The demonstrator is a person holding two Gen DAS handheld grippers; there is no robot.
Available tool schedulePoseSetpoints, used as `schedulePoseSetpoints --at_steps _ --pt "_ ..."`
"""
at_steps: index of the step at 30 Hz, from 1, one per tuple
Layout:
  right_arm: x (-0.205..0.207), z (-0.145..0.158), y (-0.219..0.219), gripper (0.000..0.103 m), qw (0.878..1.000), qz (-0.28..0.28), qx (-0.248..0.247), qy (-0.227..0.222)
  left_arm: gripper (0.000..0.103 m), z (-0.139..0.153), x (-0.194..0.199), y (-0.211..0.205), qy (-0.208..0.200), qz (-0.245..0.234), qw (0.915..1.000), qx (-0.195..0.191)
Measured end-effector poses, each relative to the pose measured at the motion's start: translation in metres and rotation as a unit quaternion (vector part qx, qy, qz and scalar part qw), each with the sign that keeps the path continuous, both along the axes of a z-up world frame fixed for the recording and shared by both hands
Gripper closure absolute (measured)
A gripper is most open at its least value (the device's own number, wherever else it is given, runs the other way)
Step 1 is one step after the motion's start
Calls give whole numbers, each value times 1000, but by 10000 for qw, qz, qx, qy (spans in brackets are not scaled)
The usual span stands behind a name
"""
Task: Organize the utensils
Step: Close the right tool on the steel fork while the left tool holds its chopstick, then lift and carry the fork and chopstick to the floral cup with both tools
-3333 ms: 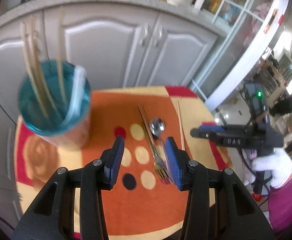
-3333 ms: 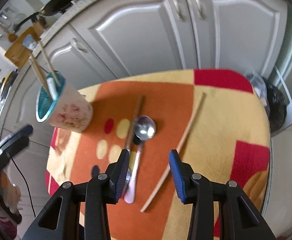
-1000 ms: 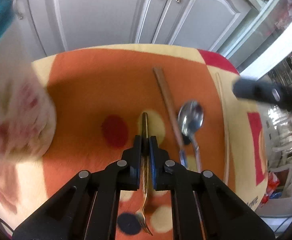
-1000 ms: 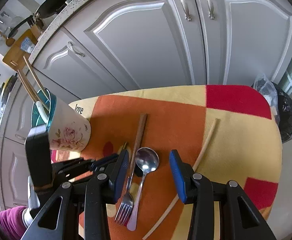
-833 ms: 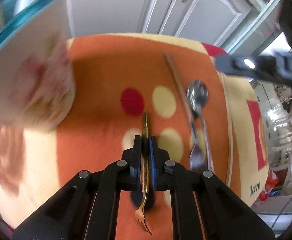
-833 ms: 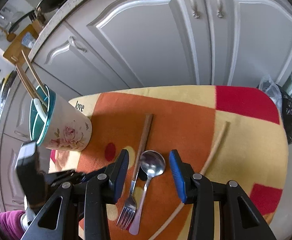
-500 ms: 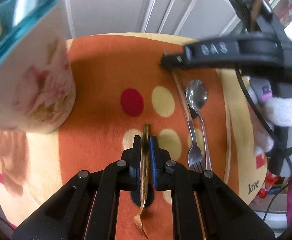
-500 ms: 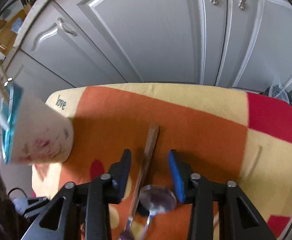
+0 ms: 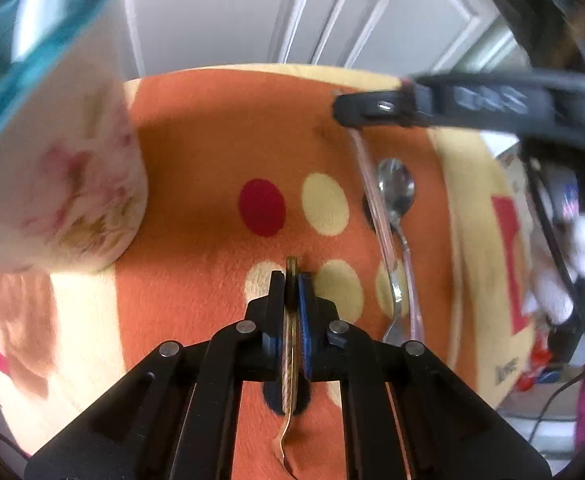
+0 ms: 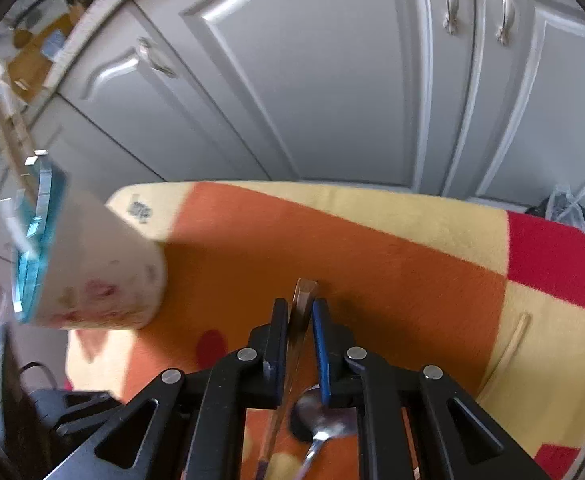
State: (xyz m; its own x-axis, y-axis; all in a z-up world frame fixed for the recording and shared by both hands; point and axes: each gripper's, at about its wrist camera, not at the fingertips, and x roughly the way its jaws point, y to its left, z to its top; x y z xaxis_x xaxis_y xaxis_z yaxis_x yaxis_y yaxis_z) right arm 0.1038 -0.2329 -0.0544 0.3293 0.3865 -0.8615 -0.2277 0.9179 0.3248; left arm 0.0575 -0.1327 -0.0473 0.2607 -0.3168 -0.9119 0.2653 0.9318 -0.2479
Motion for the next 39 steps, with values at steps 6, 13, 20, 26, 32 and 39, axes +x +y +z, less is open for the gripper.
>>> schedulePoseSetpoints --at_steps 6,13,20,26,32,39 --pt "-37 48 3 93 9979 191 366 -503 98 30 -22 24 -395 54 9984 -395" --pt "-102 104 3 93 9914 472 497 -1116 98 58 -53 38 -954 -64 9937 -578" --pt "-144 128 5 93 9875 561 367 -1427 98 83 -74 68 -1275 -51 9895 -677" --pt "-161 141 1 93 9848 531 326 -1621 98 118 -86 83 -1573 36 9845 -776" --pt "-160 162 4 93 9807 542 306 -1853 98 150 -80 103 -1810 260 9799 -795" --pt "-154 198 21 93 9730 761 252 -2166 98 197 -71 136 -2147 553 9714 -852"
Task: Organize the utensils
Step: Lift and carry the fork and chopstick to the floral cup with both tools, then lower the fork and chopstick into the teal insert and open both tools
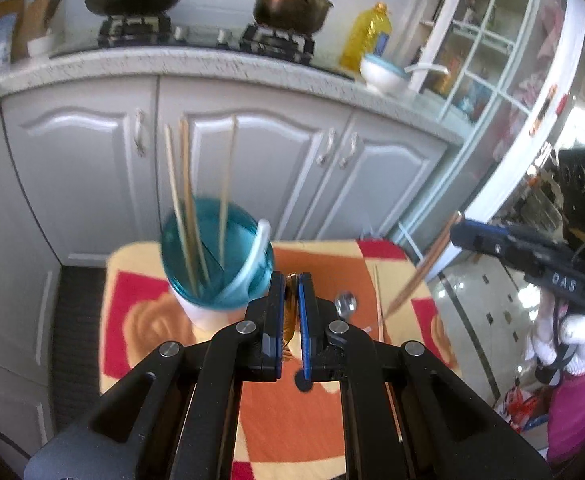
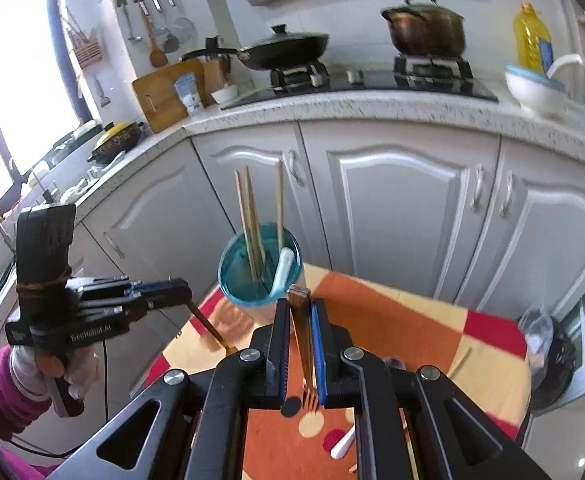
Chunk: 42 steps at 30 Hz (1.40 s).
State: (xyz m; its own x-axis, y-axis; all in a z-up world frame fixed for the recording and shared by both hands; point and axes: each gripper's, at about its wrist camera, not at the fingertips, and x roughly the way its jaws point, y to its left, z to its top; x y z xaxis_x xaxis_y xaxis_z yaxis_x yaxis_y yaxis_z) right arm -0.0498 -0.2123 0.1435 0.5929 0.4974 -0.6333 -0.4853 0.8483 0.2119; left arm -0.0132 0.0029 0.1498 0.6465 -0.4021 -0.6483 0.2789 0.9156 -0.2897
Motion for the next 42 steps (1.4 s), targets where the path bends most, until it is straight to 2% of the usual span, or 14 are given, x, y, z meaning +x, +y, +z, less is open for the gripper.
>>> schedulePoseSetpoints --at_steps 4,9,13,18,25,31,36,42 --pt "4 24 12 94 9996 203 -2 -179 98 24 10 14 -233 196 9995 106" --pt "14 56 33 93 9982 434 0 -409 98 40 28 27 -418 427 9980 229" --pt "30 79 52 94 9966 613 51 -545 98 38 43 32 -380 551 9970 376" --pt "55 92 72 94 9957 681 123 -611 98 23 61 37 -228 675 9962 510" --pt "99 78 93 94 9972 582 160 -435 98 -3 81 44 45 819 9953 518" --pt "130 46 104 94 9983 569 95 -85 98 -19 86 38 177 779 9951 581" --pt "141 28 101 95 9986 515 97 89 98 -35 92 36 348 741 9951 555" --pt "144 24 99 96 9987 505 14 117 98 -49 97 38 520 785 9943 490"
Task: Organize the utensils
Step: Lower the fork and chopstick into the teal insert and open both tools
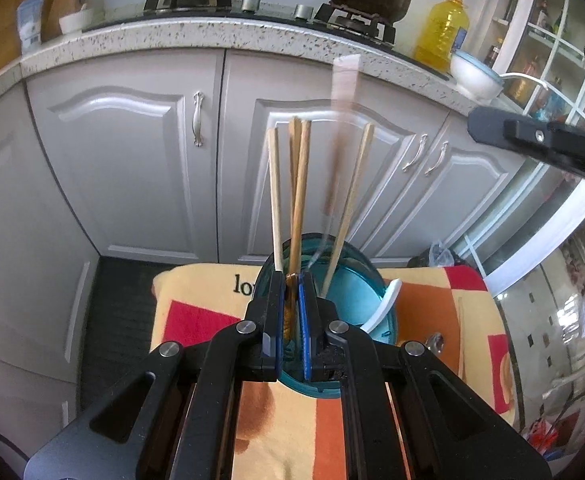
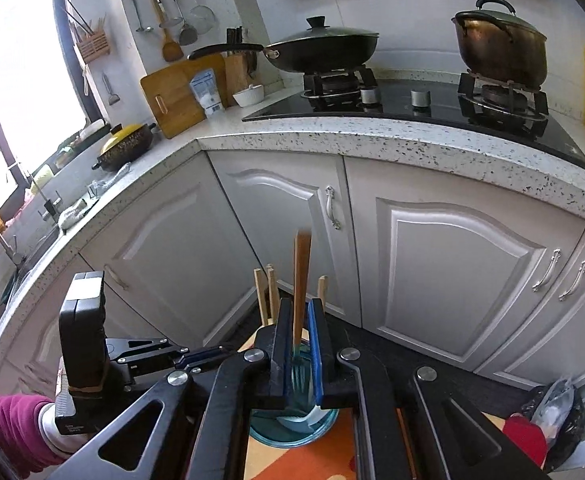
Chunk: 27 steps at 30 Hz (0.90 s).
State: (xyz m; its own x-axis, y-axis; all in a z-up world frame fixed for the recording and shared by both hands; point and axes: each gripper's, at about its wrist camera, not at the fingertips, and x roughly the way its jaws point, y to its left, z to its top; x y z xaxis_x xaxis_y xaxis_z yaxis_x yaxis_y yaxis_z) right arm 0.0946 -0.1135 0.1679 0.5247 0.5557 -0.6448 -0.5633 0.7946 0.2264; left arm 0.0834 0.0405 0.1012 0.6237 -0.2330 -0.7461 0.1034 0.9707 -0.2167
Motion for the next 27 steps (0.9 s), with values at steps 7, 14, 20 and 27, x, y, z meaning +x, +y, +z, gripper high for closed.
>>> schedulePoseSetpoints --at_steps 7,14,20,27 --pt "1 -28 4 96 9992 127 -70 364 98 -11 0 -3 129 -6 9999 -12" --pt "0 -54 3 96 9973 174 -153 696 97 -16 -4 -9 218 -95 9997 -98" --pt "-6 -53 -19 96 9969 -56 30 790 98 -21 -2 -13 340 -143 9993 -97" --pt "-26 -57 -40 96 9965 -211 18 805 93 -24 -7 -15 396 -122 9991 1"
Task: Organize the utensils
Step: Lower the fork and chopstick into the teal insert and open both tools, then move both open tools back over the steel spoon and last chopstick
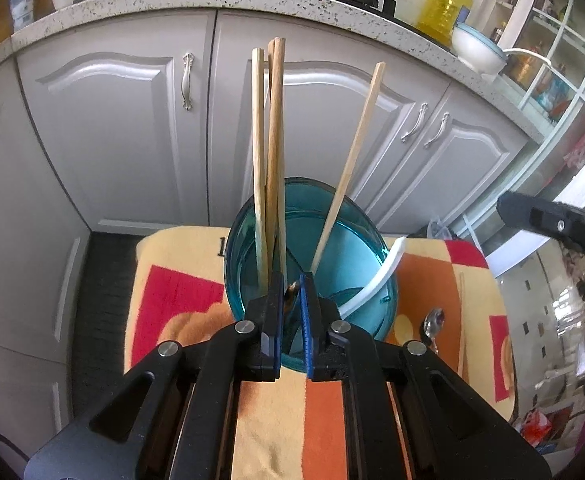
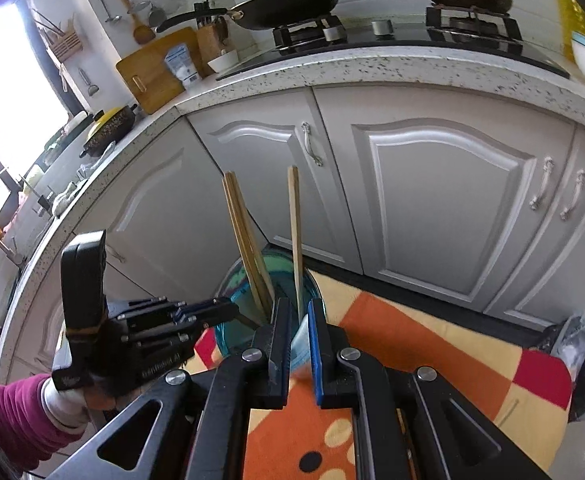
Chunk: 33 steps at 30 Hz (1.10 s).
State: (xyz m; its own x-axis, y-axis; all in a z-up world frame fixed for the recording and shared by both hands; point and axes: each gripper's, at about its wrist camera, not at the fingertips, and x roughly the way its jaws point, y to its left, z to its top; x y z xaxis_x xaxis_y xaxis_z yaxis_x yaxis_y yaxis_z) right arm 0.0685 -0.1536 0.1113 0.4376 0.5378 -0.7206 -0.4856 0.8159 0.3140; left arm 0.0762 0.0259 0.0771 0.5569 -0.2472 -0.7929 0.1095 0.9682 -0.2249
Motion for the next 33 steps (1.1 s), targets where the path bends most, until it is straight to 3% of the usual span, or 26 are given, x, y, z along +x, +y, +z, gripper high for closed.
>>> schedulePoseSetpoints --at_steps 3,4,9,11,21,33 --pt "-5 -2 -5 96 10000 -68 22 18 67 5 -5 0 -78 47 10000 24" --pt "-7 -4 -8 95 9999 -97 29 36 66 8 -8 1 -112 69 9999 -15" --pt "-16 -14 -12 87 9997 -202 66 116 65 23 -19 -2 -336 111 9992 199" --pt "-21 -16 -13 77 9996 -221 80 129 64 28 -25 -4 -421 122 9988 230" --pt "-49 -9 -23 75 9993 -372 77 -20 59 52 -51 -26 -817 1 9962 314" --pt "-82 -3 -44 69 9954 -895 -24 -346 59 55 -69 -71 -826 -302 9957 297"
